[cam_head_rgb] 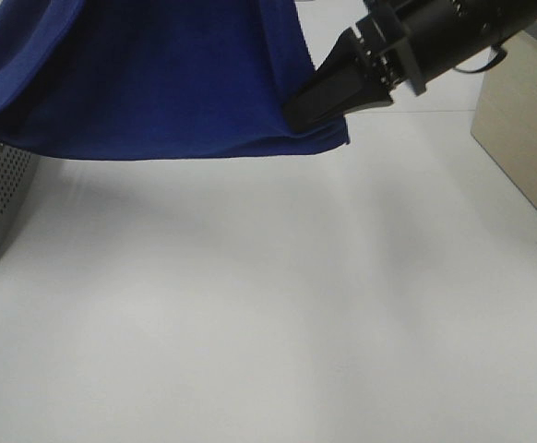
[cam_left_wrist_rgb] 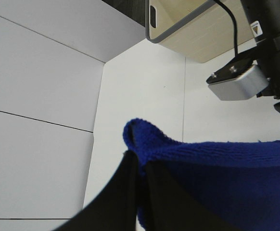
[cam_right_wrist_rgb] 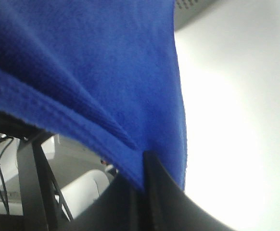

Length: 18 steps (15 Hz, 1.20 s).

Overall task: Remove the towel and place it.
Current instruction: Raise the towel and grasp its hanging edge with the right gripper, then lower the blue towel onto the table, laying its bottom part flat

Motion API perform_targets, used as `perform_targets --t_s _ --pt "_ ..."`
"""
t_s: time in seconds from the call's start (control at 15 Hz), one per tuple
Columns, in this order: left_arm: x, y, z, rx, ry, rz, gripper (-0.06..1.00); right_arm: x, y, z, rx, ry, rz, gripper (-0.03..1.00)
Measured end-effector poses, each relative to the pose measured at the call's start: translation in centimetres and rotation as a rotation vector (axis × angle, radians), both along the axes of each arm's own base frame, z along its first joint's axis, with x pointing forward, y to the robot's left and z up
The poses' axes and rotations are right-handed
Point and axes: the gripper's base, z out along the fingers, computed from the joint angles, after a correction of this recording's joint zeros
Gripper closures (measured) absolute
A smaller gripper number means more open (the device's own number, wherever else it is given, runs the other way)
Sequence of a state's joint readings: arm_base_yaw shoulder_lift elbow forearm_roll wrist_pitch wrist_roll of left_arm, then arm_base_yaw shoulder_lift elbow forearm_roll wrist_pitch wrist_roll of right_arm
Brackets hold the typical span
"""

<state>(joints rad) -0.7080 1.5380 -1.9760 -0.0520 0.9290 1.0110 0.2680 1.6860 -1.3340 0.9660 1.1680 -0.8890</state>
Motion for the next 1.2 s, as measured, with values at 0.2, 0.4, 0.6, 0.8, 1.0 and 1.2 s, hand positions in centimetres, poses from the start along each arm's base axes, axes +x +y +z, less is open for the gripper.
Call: perform_targets --t_s 0.2,0.4,0.6,0.8,1.0,1.2 --pt "0.3 0.3 0.1 -0.035 0.017 0.061 0.94 1.4 -1.1 3.8 -0.190 -0.030 -0.125 0.95" --pt "1.2 0.7 -0.1 -0.069 0.039 0.187 0.94 2.5 -2.2 8.1 -0.291 -0.106 -0.312 0.95" --pt "3.5 -0.2 -0.5 -0.087 -0.080 0.253 0.94 2.8 -3.5 13.1 -0.355 -0.310 -0.417 0.95" --pt "5.2 -0.9 -0.1 -0.155 -0.234 0.273 0.94 3.5 -4.1 16.8 -0.313 -0.556 -0.521 0.95" --pt "7.3 -0.2 0.3 -0.272 -0.316 0.299 0.94 4.1 -4.2 19.2 -0.241 -0.767 -0.568 0.95" --pt "10.2 1.1 0.3 -0.403 -0.413 0.302 0.94 5.3 -4.2 20.7 -0.172 -0.967 -0.634 0.95"
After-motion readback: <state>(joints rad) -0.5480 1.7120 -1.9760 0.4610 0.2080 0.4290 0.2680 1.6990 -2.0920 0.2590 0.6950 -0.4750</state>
